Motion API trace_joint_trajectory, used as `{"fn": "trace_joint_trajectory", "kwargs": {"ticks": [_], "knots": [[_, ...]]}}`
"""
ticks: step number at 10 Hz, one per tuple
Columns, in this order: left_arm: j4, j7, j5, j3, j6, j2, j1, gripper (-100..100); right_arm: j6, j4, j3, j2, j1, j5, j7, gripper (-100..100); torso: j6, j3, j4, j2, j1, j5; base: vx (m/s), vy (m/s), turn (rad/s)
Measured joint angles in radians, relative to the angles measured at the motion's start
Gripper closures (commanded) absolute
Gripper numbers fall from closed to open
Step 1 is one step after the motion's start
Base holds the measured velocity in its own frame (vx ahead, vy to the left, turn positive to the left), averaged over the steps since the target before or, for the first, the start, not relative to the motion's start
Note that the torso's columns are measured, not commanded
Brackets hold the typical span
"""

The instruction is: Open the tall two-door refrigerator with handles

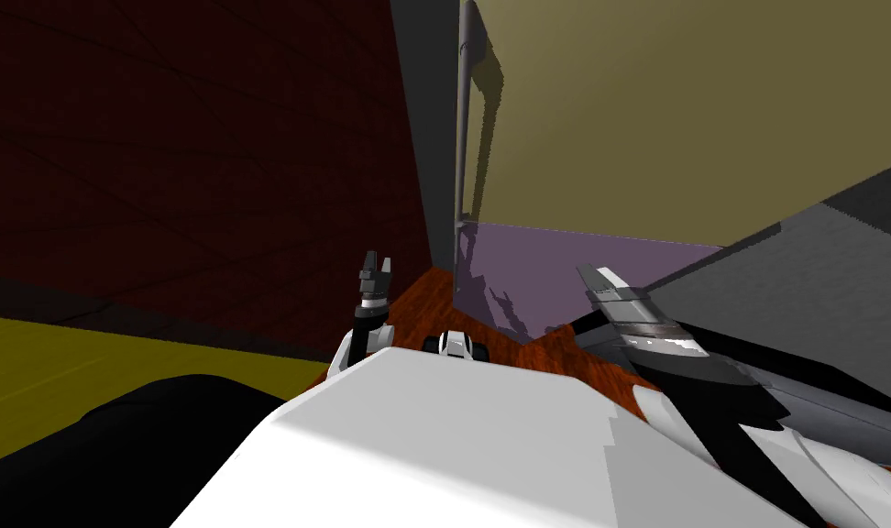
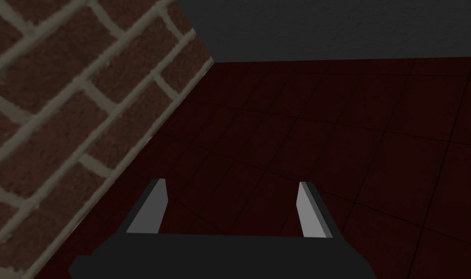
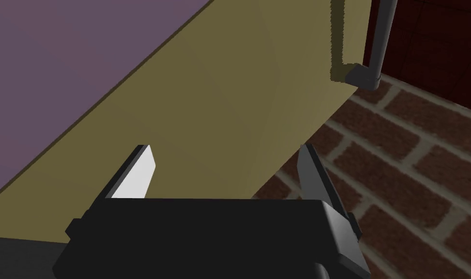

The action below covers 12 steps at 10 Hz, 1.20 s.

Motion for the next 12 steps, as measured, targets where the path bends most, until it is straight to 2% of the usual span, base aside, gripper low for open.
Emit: {"fn": "trace_joint_trajectory", "kwargs": {"ticks": [7, 12], "knots": [[0.000, 0.000, 0.000, 0.000, 0.000, 0.000, 0.000, 0, 0.061, 0.002, -0.184, -0.138, 0.110, 0.200, 0.032, -100, 0.000, 0.000, 0.000, 0.001, -0.003, -0.001, 0.187, 0.252, -0.108], [0.000, 0.000, 0.000, 0.000, 0.000, 0.000, 0.000, 0, 0.098, -0.011, -0.312, -0.238, 0.196, 0.308, 0.066, -100, 0.000, 0.002, 0.001, 0.002, -0.002, 0.000, 0.172, 0.231, -0.064]]}}
